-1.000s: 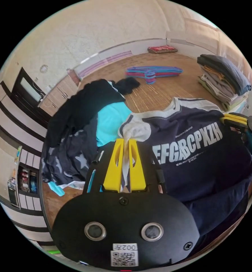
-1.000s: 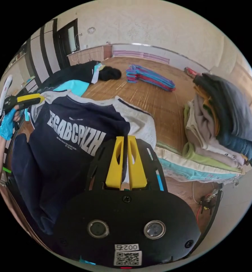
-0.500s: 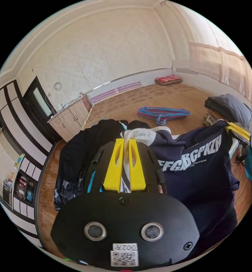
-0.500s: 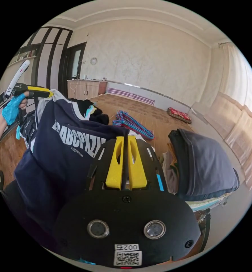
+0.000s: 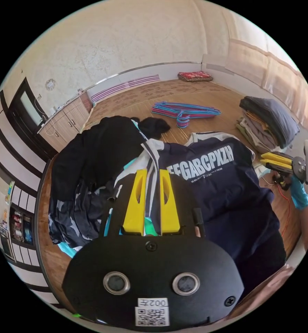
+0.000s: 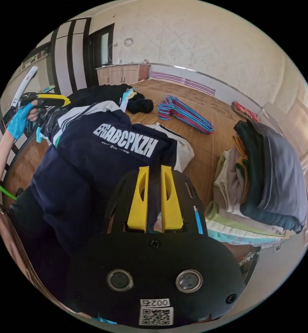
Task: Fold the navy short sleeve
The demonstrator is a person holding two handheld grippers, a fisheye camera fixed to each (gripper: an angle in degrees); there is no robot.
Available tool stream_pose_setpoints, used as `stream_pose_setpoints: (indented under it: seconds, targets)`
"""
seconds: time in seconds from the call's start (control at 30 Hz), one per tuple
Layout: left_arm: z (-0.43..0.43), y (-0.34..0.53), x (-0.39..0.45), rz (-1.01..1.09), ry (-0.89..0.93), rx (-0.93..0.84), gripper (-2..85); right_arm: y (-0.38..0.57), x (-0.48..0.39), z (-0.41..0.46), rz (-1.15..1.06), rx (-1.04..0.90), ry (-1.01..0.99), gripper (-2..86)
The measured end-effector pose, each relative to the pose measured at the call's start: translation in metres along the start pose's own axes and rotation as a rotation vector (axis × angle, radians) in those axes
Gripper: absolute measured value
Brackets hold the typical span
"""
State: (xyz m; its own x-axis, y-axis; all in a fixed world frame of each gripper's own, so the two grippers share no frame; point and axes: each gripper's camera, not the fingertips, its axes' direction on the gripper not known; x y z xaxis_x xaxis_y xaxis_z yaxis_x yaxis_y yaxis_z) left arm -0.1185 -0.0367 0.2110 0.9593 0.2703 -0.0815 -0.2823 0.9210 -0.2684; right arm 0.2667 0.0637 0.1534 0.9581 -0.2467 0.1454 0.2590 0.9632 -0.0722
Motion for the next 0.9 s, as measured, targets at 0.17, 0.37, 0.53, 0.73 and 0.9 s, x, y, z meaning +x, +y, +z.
stream_pose_setpoints:
  seconds: [0.17, 0.37, 0.53, 0.73, 0.9]
  targets:
    - [-0.015, 0.044, 0.005, 0.075, 0.087, -0.026, 2.6, 0.035, -0.011, -0.037, -0.016, 0.034, -0.131, 7.5]
    - [-0.028, 0.108, 0.007, 0.141, 0.172, -0.071, 3.3, 0.085, -0.040, -0.069, -0.071, 0.001, -0.280, 9.6]
    - [-0.036, 0.166, -0.002, 0.159, 0.207, -0.120, 4.5, 0.120, -0.061, -0.080, -0.066, -0.053, -0.311, 11.6]
    - [-0.042, 0.210, -0.014, 0.157, 0.258, -0.126, 6.0, 0.150, -0.064, -0.080, 0.035, -0.088, -0.296, 11.9]
    - [-0.038, 0.227, -0.011, 0.130, 0.355, -0.076, 6.2, 0.160, -0.060, -0.080, 0.148, -0.027, -0.366, 10.6]
